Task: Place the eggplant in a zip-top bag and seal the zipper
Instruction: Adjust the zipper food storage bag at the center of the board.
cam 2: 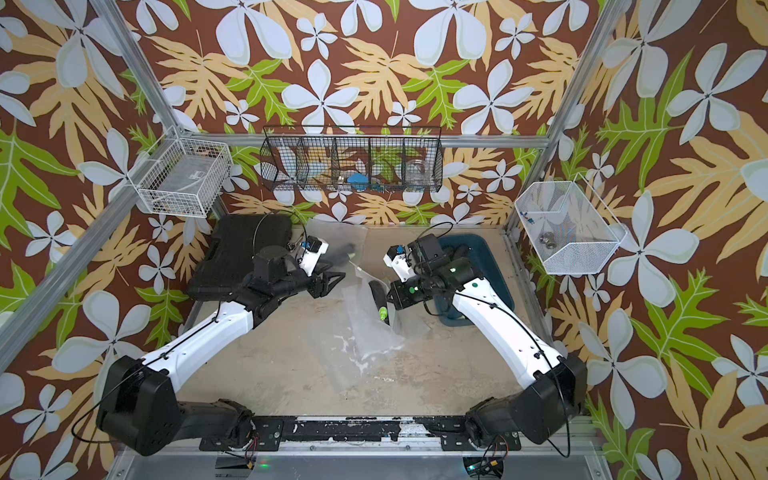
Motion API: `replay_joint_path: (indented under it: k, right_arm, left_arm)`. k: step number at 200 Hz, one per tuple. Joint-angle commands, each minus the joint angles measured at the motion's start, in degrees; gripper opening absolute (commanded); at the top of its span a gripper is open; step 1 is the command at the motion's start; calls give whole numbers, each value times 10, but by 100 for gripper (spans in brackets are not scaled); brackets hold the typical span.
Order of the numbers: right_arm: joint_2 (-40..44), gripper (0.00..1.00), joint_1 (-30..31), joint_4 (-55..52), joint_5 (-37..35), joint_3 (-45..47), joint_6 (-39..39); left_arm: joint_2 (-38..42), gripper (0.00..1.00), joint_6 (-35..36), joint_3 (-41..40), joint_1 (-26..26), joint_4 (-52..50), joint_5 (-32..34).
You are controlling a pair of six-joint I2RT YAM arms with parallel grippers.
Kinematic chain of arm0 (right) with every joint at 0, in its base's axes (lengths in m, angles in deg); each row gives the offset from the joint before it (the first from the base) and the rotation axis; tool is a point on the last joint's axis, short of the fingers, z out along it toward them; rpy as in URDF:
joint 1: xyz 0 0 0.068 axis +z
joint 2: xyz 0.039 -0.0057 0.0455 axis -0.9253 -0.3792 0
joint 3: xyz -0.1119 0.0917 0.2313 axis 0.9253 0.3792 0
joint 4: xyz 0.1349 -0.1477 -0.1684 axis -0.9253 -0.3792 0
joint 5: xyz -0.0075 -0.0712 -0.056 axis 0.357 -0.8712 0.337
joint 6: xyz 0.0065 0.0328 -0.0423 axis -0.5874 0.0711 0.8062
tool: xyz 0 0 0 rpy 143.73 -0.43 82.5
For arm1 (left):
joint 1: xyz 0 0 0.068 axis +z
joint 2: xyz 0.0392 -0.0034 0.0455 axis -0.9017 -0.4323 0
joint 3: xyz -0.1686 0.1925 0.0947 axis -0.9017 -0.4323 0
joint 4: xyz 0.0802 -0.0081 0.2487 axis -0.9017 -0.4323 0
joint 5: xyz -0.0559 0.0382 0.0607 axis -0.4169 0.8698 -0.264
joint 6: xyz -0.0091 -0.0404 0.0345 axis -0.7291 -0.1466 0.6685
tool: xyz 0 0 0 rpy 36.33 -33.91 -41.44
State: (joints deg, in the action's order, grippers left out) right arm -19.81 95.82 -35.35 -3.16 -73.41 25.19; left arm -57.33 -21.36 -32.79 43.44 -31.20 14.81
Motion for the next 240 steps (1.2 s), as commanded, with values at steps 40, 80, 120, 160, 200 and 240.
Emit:
replay_joint_path:
  k: [40, 80, 120, 160, 200, 240]
  right_arm:
    - [5, 0, 14, -5, 32, 3, 22]
    - [-1, 0, 19, -9, 41, -10, 25]
    - [-6, 0, 25, -13, 53, -10, 31]
    - [-6, 0, 29, -12, 57, -11, 37]
    - [-9, 0, 29, -12, 70, -14, 38]
    - [-11, 0, 28, -10, 61, -15, 35]
  left_arm:
    - [-29, 70, 80, 23, 5, 30, -180]
    - [-40, 67, 94, 23, 5, 19, -173]
    - [-42, 68, 101, 26, 4, 26, -159]
    - [-55, 68, 153, 43, 8, -13, -171]
    - [-64, 52, 153, 50, 8, -16, -200]
    - [-64, 28, 154, 54, 12, -29, -196]
